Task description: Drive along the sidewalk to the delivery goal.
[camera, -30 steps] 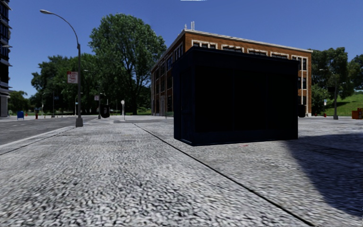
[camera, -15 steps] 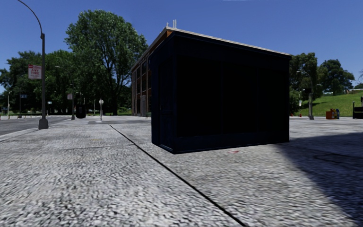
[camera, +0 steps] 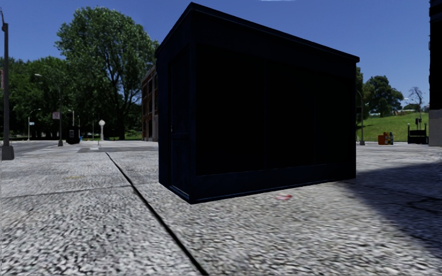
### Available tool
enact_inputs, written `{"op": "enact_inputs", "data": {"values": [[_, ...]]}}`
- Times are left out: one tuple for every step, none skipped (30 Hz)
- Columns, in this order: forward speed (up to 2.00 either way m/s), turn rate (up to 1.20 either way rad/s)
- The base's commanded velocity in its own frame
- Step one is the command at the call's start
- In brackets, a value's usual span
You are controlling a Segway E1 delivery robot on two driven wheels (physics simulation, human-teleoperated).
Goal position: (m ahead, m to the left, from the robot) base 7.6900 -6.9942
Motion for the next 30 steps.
{"op": "enact_inputs", "data": {"values": [[1.75,-0.46],[1.75,-0.46],[1.75,-0.46],[1.75,-0.46],[1.75,-0.46],[1.75,-0.45],[1.75,-0.45],[1.75,-0.45],[1.75,-0.45],[1.75,-0.45],[1.68,-0.45],[1.49,-0.45],[1.32,-0.45],[1.32,-0.45],[1.23,-0.45],[1.18,-0.5],[1.17,-0.53],[1.17,-0.53],[1.16,-0.54],[1.16,-0.56],[1.16,-0.71],[1.16,-0.77],[1.16,-0.77],[1.16,-0.79],[1.16,-0.8],[1.16,-0.8],[1.16,-0.8],[1.17,-0.8],[1.17,-0.8],[1.18,-0.78]]}}
